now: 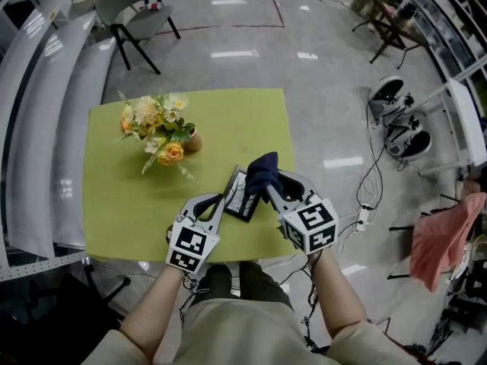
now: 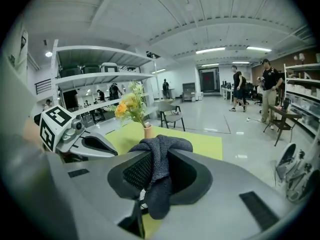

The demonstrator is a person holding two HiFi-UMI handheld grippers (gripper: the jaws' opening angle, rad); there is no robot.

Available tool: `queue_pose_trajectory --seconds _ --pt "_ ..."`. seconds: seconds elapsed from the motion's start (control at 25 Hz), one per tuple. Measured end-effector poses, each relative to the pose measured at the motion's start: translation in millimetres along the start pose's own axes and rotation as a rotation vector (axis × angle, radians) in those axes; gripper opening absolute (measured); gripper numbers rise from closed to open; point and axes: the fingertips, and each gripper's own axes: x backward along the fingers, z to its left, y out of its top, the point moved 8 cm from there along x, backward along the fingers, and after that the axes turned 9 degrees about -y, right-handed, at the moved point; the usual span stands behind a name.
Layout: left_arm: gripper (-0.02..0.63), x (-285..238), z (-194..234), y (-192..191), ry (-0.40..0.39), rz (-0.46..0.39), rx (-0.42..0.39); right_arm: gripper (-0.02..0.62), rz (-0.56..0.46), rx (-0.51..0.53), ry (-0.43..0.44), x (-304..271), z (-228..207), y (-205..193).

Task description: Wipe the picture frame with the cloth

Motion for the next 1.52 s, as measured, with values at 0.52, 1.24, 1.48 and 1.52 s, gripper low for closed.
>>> queue_pose_trajectory --seconds 0.52,1.24,1.48,1.52 --pt "0.008 -53 21 -82 -0.003 0.201 0.132 0.091 0.125 0.043 0.099 -102 14 -53" --pt "0.011 -68 31 -104 -0.051 0.207 0.278 0.089 0.325 0.097 0.022 -87 6 -118" --pt "0.012 -67 31 -105 -0.045 0.199 0.282 0.089 0.389 0.100 -0.056 -66 -8 -124" --pt "0.011 -67 31 -105 -0.045 0.198 0.282 0.089 0.400 0.095 -0.070 -61 -11 -125"
